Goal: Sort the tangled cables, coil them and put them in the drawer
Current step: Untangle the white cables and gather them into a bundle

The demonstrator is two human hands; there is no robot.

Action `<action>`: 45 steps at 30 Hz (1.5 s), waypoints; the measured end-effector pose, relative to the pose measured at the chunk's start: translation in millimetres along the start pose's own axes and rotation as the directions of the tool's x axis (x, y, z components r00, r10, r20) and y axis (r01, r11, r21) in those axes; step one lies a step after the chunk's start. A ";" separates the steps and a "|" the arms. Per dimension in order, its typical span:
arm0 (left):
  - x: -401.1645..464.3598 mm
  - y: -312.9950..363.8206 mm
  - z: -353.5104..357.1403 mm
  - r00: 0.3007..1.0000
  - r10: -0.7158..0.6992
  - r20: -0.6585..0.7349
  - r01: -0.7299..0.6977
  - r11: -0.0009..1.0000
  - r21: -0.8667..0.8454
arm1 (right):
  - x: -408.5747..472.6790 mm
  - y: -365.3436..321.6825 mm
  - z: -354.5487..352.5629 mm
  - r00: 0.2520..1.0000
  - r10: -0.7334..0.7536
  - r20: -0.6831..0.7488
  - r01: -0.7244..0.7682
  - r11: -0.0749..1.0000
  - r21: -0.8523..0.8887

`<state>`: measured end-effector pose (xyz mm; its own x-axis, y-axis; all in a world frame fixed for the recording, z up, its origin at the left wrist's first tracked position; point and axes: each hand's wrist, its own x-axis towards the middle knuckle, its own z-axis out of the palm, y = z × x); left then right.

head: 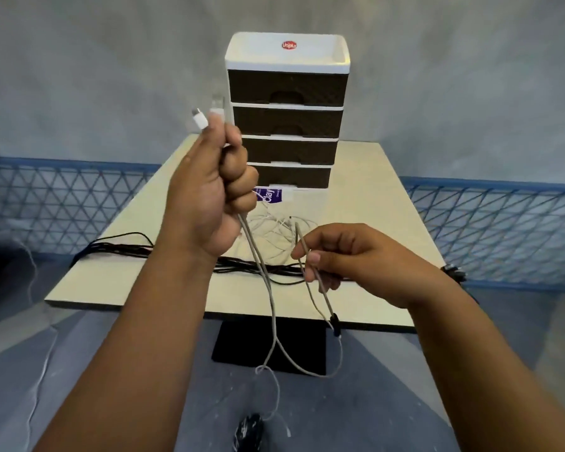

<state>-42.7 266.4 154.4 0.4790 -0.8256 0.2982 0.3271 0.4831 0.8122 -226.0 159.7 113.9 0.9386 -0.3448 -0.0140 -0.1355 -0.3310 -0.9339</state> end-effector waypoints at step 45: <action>77.4 -30.2 -53.2 0.933 -0.113 -0.342 0.140 0.989 0.056 | 93.5 94.4 26.4 0.950 0.251 -0.184 -0.295 0.915 -0.274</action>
<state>27.8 203.4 126.3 0.6882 -0.7254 0.0152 0.3452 0.3458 0.8725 -142.6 119.4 15.0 0.7994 -0.5725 -0.1823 -0.4880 -0.4416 -0.7529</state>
